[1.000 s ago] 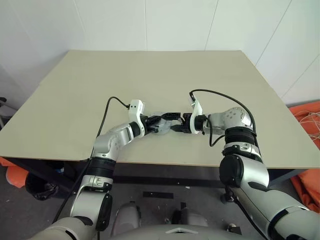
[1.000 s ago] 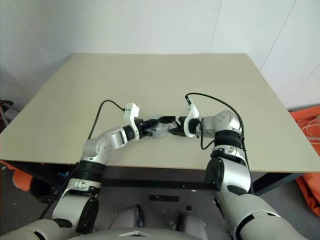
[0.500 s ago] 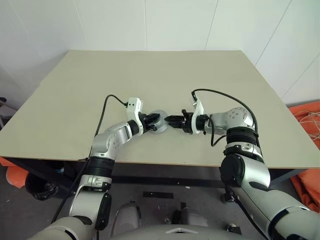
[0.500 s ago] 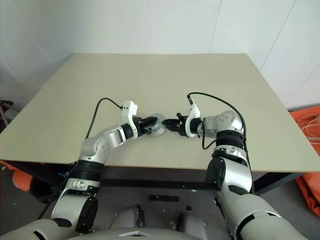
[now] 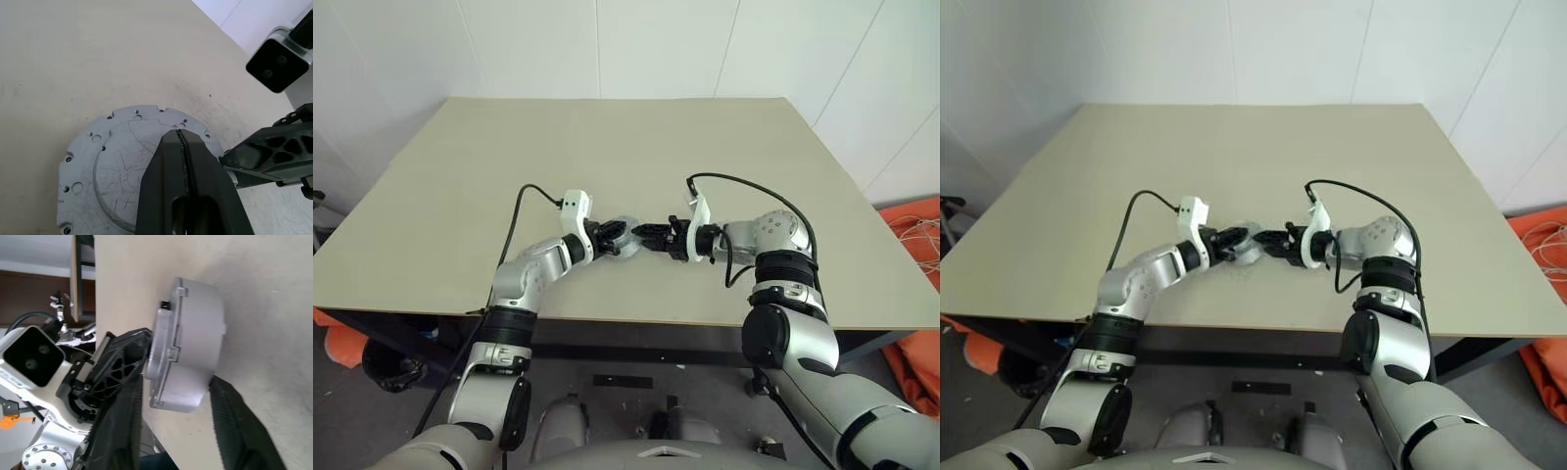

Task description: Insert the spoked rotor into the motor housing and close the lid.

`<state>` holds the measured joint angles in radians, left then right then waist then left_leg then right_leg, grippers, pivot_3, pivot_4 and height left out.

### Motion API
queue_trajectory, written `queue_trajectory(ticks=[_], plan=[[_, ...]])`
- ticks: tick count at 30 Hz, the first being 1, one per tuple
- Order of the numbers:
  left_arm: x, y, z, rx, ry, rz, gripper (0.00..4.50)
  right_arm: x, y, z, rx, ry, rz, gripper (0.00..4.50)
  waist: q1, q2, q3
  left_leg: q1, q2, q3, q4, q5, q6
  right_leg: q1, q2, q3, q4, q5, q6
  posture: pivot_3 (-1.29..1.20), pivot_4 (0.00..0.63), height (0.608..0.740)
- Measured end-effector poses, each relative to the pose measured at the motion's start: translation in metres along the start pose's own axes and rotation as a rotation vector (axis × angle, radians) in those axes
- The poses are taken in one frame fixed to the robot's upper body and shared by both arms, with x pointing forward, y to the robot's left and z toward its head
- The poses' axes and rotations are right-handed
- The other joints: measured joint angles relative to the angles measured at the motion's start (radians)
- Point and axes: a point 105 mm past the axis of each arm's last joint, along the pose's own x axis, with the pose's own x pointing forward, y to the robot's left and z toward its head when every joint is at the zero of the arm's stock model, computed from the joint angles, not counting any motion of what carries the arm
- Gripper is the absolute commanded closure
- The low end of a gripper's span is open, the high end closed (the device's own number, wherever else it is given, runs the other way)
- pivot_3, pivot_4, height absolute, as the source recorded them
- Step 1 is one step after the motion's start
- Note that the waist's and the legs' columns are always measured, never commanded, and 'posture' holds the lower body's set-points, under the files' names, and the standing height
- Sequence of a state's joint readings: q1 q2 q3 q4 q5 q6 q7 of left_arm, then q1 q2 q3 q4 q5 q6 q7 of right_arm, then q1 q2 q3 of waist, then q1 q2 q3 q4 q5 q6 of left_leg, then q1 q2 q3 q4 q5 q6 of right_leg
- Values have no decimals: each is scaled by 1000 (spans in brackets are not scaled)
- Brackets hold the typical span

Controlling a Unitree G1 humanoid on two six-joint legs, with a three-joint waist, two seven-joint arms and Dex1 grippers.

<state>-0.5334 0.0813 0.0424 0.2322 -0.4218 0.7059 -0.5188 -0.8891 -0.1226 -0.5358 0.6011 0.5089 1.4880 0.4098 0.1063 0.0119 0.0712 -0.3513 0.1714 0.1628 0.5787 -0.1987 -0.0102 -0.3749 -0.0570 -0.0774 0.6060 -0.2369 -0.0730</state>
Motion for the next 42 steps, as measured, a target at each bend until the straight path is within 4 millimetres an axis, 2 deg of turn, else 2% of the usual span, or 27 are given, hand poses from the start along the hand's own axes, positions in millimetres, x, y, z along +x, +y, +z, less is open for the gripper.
queue_trajectory(ticks=[3,4,22,25,33,34,42], plan=[[0,0,-1,-2,4,-1,4500,3,4,-1,-13,3,14,283,3,0,0,0,0,0,0,0,0,0,0,0,0,0,0,0,0,740],[0,0,-2,-3,6,0,4500,3,5,-1,-12,4,18,48,3,0,0,0,0,0,0,0,0,0,0,0,0,0,0,0,0,740],[0,-1,-3,-3,7,-2,4500,4,6,-1,-5,-3,26,48,2,0,0,0,0,0,0,0,0,0,0,0,0,0,0,0,0,740],[0,0,-2,-2,4,-1,4500,5,5,-1,0,-7,24,628,0,0,0,0,0,0,0,0,0,0,0,0,0,0,0,0,0,740],[-4,4,5,2,-23,16,4500,6,2,0,1,-16,-6,3127,0,0,0,0,0,0,0,0,0,0,0,0,0,0,0,0,0,740],[-4,4,6,3,-23,14,4500,6,1,-1,3,-15,-12,3271,0,0,0,-1,0,0,0,0,0,0,0,0,0,0,0,0,0,740],[-4,3,5,1,-23,12,4500,6,0,-2,7,-13,-16,3282,2,0,0,-8,0,0,0,0,0,-9,0,0,1,0,0,0,0,740]])
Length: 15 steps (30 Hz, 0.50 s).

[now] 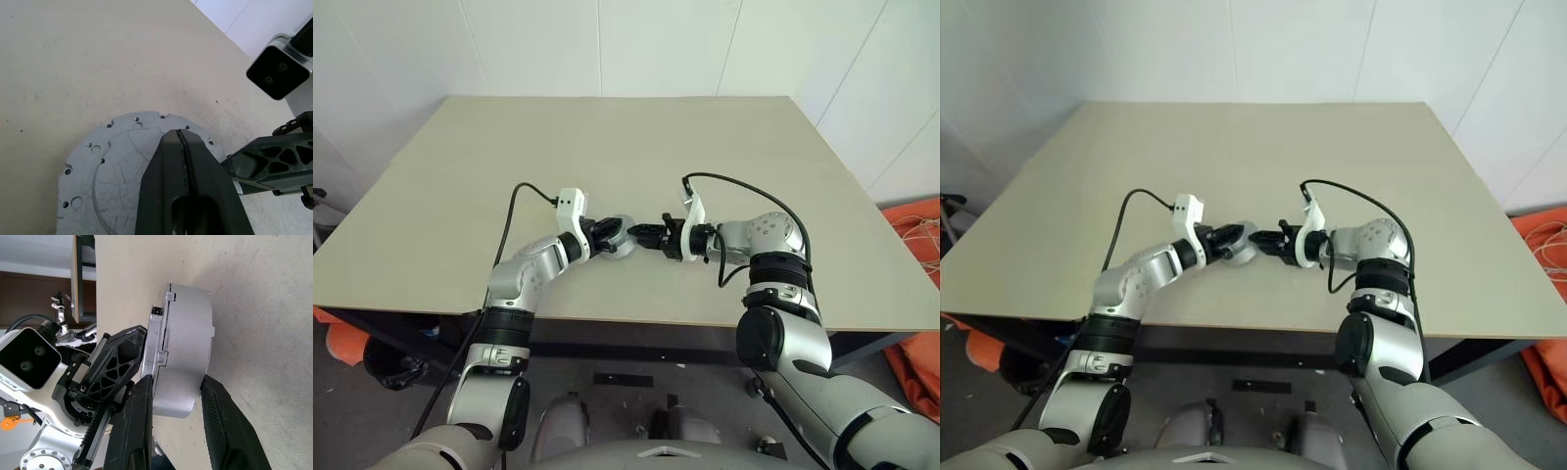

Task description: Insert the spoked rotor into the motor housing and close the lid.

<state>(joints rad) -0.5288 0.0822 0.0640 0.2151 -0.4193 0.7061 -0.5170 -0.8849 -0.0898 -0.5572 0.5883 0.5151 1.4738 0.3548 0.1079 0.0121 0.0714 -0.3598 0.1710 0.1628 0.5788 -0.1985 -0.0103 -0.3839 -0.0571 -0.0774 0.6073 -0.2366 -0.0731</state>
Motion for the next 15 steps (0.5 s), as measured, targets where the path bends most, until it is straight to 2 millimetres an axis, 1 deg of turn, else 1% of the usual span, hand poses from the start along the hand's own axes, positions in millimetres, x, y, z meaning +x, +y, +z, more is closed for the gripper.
queue_trajectory(ticks=[15], plan=[[1,-2,-1,-8,-1,-9,4500,-2,-1,-4,9,27,-3,3283,4,0,0,-1,0,0,1,0,0,-1,0,0,0,0,0,0,0,740]])
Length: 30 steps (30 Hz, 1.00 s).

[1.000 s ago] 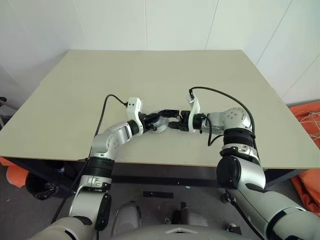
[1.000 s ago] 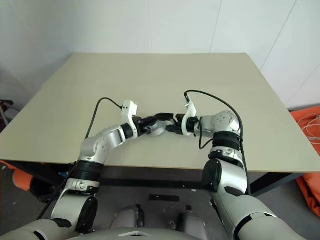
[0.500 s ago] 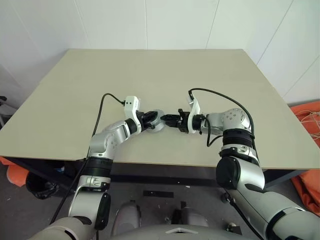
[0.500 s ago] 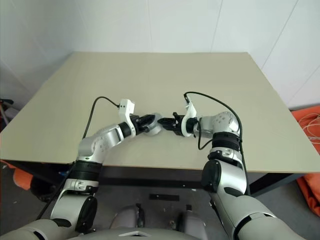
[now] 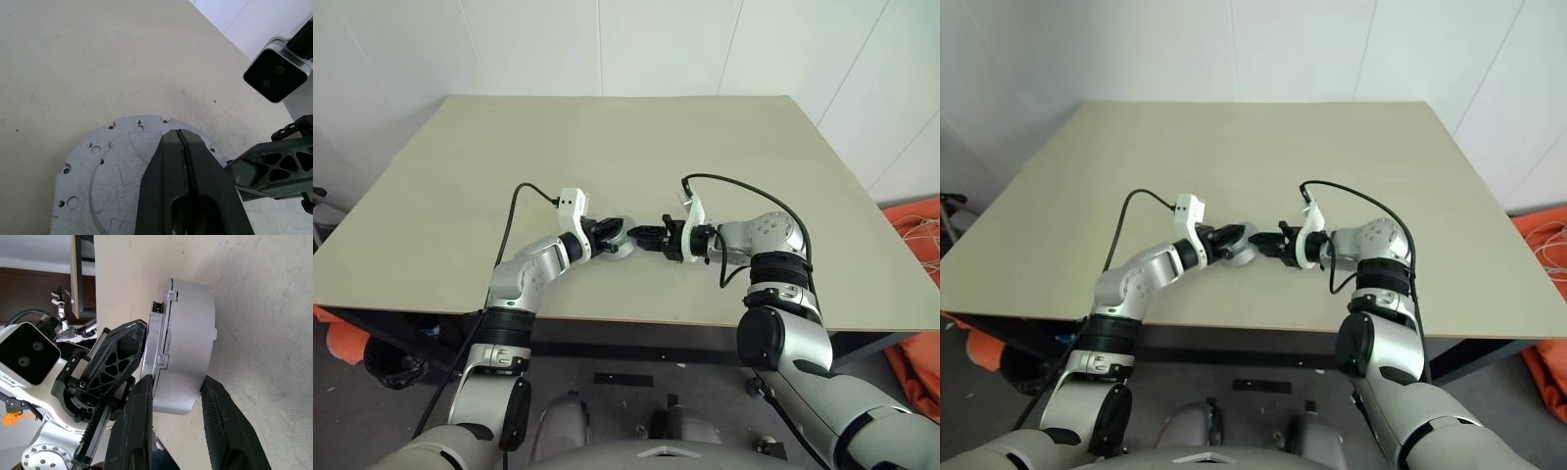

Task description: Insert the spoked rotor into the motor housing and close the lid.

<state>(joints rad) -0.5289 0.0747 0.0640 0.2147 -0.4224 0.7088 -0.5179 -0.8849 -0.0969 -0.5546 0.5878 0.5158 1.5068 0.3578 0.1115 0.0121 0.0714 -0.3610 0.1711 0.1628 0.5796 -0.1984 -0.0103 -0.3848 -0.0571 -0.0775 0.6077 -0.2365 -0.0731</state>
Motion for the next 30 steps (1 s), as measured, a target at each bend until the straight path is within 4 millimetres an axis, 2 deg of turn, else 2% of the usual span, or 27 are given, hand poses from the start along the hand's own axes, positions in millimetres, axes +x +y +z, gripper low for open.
queue_trajectory(ticks=[12,20,30], plan=[[2,-4,1,-27,-19,-10,4500,-2,0,0,0,1,1,3283,13,0,0,-1,0,0,1,0,0,-2,0,0,1,0,0,0,0,740],[1,-22,18,-75,-93,-72,4500,4,9,0,-6,-8,59,3284,22,0,0,-9,0,0,2,1,2,-7,0,0,2,2,3,0,0,740],[-36,-46,57,-113,-306,-192,4500,0,9,7,-23,-44,60,3284,24,0,0,-9,0,0,3,0,1,-7,0,-1,3,2,2,0,0,740]])
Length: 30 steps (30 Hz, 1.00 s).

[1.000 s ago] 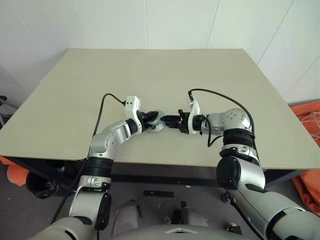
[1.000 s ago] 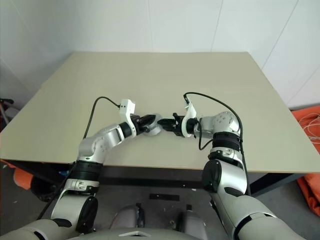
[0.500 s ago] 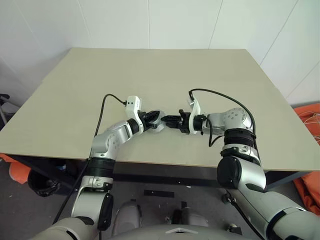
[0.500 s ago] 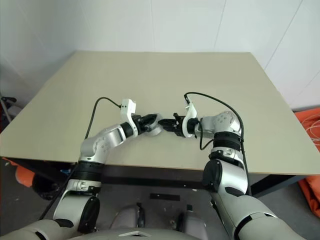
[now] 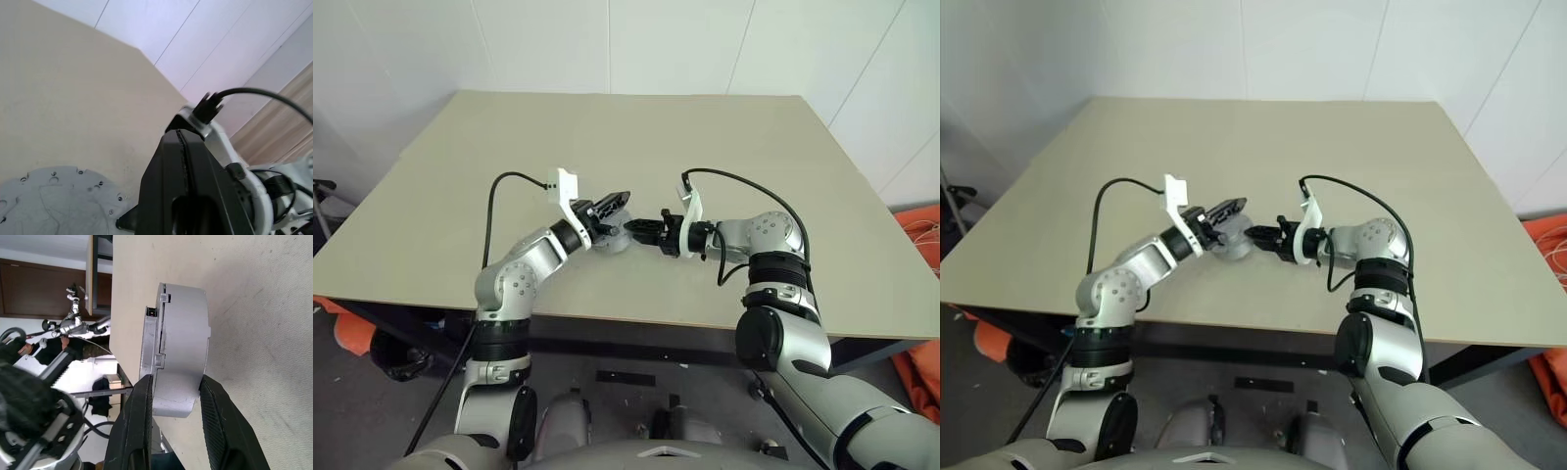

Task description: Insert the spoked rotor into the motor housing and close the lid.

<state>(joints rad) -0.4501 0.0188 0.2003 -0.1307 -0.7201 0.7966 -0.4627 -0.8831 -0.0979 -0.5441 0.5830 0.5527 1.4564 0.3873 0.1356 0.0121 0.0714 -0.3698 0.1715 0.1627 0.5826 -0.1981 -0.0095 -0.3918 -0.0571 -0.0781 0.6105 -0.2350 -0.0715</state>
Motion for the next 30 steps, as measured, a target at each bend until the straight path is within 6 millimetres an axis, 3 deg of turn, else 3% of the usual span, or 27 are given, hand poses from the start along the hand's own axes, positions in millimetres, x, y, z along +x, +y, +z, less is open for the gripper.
queue_trajectory(ticks=[5,9,12,13,18,24,30], plan=[[-28,-4,20,-138,-163,2,4500,-1,-3,3,-4,-19,-8,3284,-2,0,0,0,0,0,1,0,0,0,0,0,0,-1,-2,0,0,740],[-65,20,-5,-294,-160,138,4500,-4,-2,7,1,-46,2,3284,-5,0,0,0,0,0,1,0,0,0,0,0,0,-1,-2,0,0,740],[-90,30,-23,-399,-161,210,3928,-6,2,13,-5,-64,12,3284,-5,0,0,0,1,0,1,0,0,0,1,0,0,-1,-2,0,0,740],[-96,30,-24,-424,-176,218,3521,-6,6,16,-13,-68,15,3284,-4,0,0,0,1,0,1,0,-1,1,1,0,0,-1,-1,0,0,740],[-104,29,-22,-499,-229,223,2071,-5,23,22,-31,-77,63,3284,0,0,0,3,1,0,2,0,-1,4,1,0,-1,-1,0,0,0,740],[-102,30,-20,-601,-305,204,129,3,35,14,-13,-41,104,3284,-3,0,0,2,1,0,2,0,-1,3,1,1,-1,2,4,0,0,740],[-102,42,-29,-686,-323,248,32,0,57,18,-34,-54,161,3284,-4,0,0,1,1,-1,2,0,-1,3,2,1,-1,2,5,0,0,740]])
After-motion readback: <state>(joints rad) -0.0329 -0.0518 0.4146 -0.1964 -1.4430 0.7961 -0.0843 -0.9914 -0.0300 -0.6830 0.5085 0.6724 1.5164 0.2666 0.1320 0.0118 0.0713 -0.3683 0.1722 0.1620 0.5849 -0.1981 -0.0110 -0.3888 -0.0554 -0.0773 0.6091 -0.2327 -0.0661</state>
